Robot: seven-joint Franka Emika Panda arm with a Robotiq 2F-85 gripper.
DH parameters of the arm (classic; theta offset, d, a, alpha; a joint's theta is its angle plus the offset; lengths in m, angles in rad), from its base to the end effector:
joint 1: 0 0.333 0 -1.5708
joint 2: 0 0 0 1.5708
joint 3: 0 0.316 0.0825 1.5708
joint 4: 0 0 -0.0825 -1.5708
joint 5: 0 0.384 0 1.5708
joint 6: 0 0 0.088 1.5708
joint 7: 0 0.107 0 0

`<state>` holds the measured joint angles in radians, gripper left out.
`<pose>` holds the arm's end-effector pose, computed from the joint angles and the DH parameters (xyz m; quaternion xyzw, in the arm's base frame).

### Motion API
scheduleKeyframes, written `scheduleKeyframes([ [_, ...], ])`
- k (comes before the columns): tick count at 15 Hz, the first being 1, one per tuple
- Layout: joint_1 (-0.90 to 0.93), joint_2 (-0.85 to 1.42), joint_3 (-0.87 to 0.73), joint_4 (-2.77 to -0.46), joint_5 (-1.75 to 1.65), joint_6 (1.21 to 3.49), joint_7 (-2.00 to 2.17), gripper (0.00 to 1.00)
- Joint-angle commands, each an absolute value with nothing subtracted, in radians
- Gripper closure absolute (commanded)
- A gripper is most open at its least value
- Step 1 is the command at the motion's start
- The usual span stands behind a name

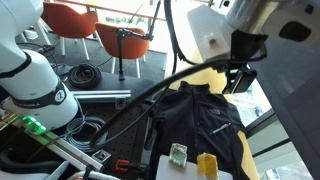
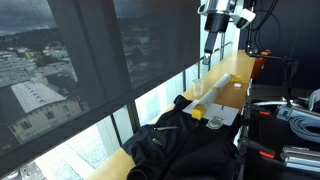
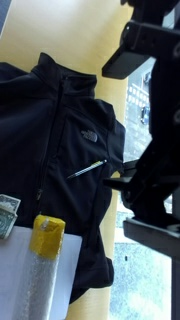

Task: Close the zip on the black jacket.

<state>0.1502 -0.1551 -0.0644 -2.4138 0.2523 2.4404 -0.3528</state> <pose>0.4859 0.0421 0.3884 -0.9831 -0.1285 -0.1012 0.0818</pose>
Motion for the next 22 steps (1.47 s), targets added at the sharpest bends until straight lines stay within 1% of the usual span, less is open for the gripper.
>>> scheduleKeyframes([
  [1, 0.123, -0.006, -0.029, -2.377, 0.225, 2.546, -0.349, 0.0],
  [9, 0.098, 0.253, 0.041, -2.322, 0.124, 2.755, -0.246, 0.0],
  [14, 0.109, 0.319, 0.032, -2.38, 0.028, 2.883, -0.157, 0.0],
  [22, 0.02, 0.407, 0.055, -2.424, 0.001, 3.009, -0.196, 0.0],
])
